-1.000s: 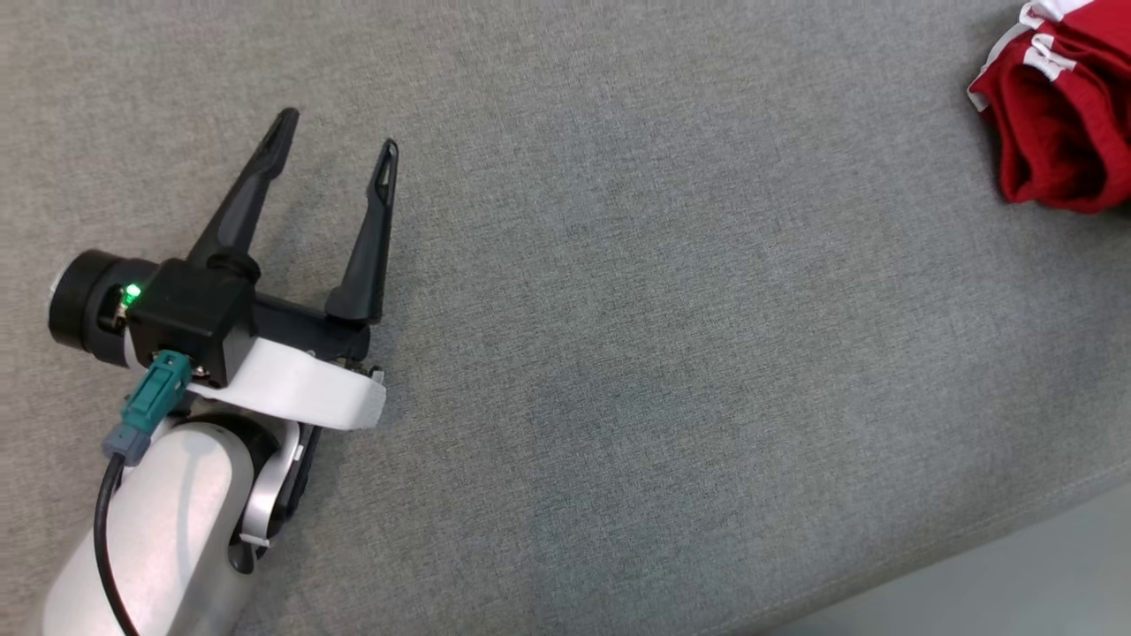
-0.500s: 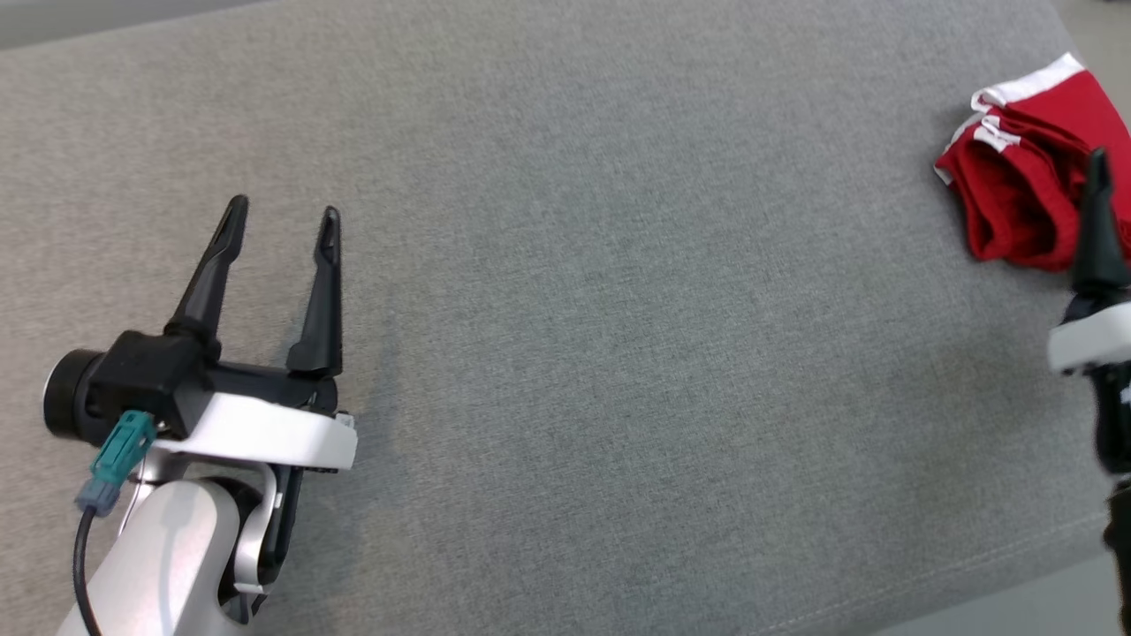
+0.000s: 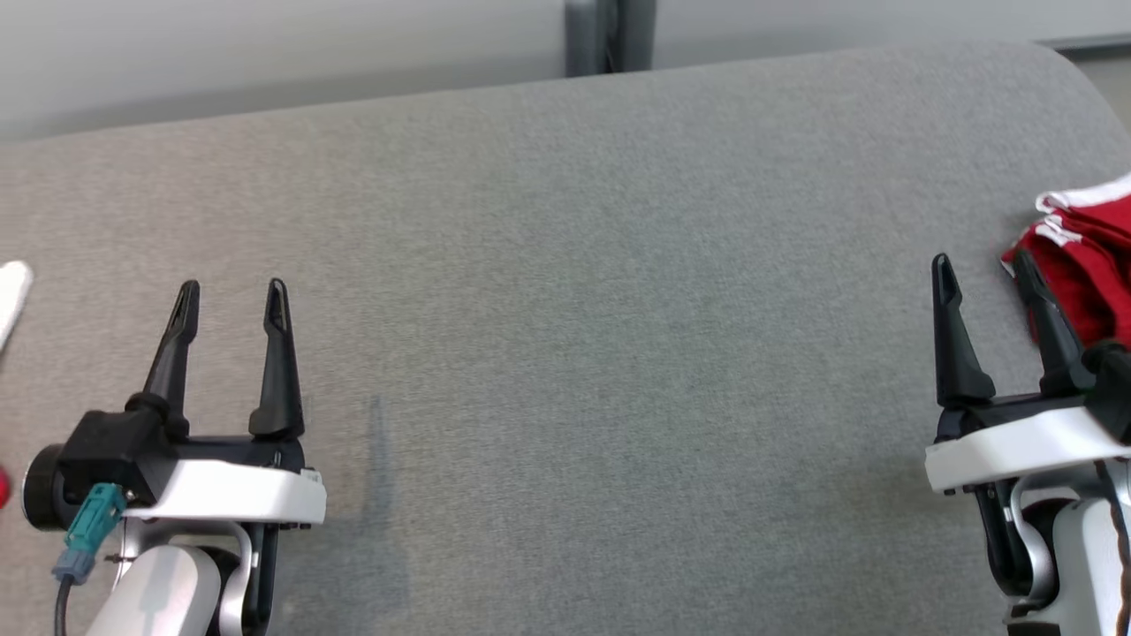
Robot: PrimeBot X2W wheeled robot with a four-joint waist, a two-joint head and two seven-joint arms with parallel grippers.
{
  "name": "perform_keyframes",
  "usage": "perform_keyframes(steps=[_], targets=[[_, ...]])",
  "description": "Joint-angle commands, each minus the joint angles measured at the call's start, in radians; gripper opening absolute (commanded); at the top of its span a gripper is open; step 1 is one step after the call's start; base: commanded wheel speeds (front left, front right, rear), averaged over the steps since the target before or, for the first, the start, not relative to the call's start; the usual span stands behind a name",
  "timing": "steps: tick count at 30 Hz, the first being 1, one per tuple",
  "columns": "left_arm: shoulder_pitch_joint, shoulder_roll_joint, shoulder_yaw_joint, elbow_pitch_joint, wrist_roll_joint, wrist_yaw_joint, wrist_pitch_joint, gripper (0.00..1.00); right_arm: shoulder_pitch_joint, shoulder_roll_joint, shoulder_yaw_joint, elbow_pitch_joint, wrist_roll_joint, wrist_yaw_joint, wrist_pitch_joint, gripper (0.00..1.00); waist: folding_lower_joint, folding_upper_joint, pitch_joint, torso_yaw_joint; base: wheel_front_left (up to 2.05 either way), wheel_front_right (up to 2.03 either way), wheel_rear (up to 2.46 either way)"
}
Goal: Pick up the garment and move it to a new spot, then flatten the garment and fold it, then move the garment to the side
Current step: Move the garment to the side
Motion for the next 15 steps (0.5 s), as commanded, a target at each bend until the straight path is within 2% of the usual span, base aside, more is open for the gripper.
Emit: perform_keyframes(steps=[1, 7, 15], targets=[[0.019, 0.003, -0.003, 0.004, -0.002, 0.001, -0.005, 1.0, 0.029, 0.002, 0.001, -0.02, -0.012, 0.0, 0.018, 1.0, 0.0, -0.0001, -0.043, 0.043, 0.0, 0.0, 0.0], [0.054, 0.012, -0.024, 0.015, 0.011, 0.005, 0.003, 1.0, 0.094, 0.007, 0.002, -0.059, -0.027, 0.0, 0.051, 1.0, 0.0, -0.0001, -0.089, 0.08, 0.0, 0.0, 0.0], [0.102, 0.02, -0.047, 0.016, 0.014, 0.014, 0.029, 1.0, 0.171, 0.009, -0.008, -0.103, -0.025, 0.0, 0.084, 1.0, 0.0, -0.0001, -0.142, 0.095, 0.0, 0.0, 0.0]])
